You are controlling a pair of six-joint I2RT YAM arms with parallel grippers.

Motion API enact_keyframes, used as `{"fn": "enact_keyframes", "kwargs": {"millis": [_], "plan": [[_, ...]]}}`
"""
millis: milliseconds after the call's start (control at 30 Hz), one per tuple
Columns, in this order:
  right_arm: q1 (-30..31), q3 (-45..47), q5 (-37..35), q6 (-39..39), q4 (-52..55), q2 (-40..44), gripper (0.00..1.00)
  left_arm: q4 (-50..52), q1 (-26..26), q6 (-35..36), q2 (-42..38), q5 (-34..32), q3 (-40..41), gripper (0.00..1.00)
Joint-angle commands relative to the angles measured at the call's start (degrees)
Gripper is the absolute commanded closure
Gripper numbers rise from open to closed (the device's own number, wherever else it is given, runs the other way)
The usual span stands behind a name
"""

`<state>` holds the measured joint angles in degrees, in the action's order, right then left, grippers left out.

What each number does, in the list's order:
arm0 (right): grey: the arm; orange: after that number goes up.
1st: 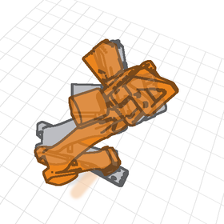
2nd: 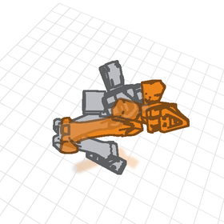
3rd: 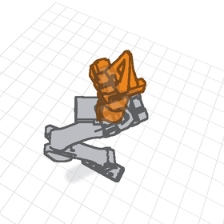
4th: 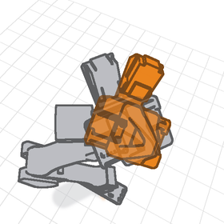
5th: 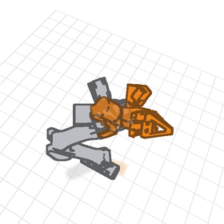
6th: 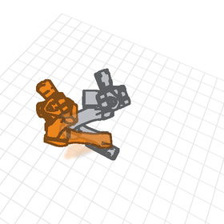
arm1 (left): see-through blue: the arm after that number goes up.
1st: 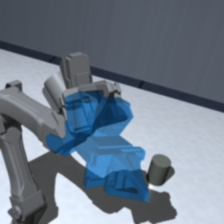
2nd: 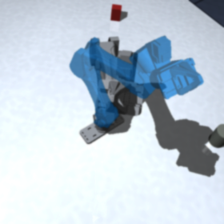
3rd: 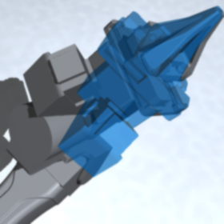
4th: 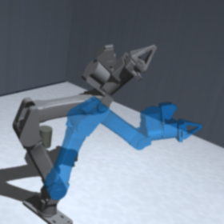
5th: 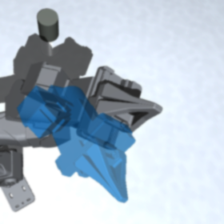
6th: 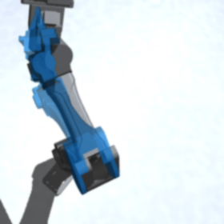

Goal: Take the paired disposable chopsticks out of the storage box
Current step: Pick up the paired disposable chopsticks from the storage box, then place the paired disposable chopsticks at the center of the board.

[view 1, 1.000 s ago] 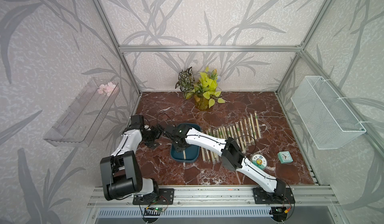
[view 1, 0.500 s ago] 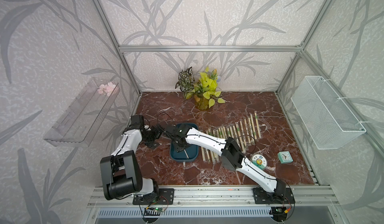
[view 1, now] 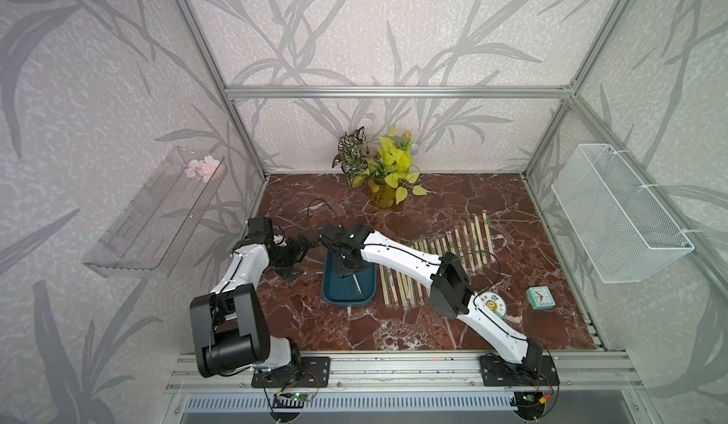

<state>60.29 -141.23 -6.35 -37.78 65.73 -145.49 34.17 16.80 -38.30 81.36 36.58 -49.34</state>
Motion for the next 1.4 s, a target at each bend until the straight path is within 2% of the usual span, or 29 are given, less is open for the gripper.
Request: {"fn": "enact_keyframes", "kwargs": {"millis": [0, 200, 367, 633, 800, 1000, 1367], "plan": [[-0.9, 0.4, -0.2, -1.2, -0.6, 5.2, 0.97, 0.3, 0.4, 1.3, 0.6, 1.0, -2.2, 0.0], [-1.4, 2.5, 0.3, -1.5, -3.0, 9.6, 0.98, -1.1, 0.2, 0.3, 0.6, 2.7, -2.7, 0.0], [-4.4, 5.5, 0.7, -1.1, -4.7, 13.1, 0.98, -1.9, -1.1, -0.4, -0.1, 3.5, -2.7, 0.0], [-9.2, 21.7, 1.1, -0.7, -13.1, 24.4, 0.98, -2.1, -7.4, -1.5, -0.8, 1.5, -4.4, 0.0], [-13.9, 35.5, 1.3, -0.8, -18.8, 33.1, 0.98, -2.8, -12.5, -2.0, -1.0, -0.8, -6.0, 0.0], [-21.1, 49.1, 0.9, -0.2, -23.3, 43.0, 0.98, -4.3, -15.3, -3.2, -0.6, -1.6, -7.4, 0.0], [-35.5, 59.9, 1.0, 5.4, -25.7, 52.5, 0.98, -5.0, -17.1, -2.6, -1.5, -3.4, -8.5, 0.0]]}}
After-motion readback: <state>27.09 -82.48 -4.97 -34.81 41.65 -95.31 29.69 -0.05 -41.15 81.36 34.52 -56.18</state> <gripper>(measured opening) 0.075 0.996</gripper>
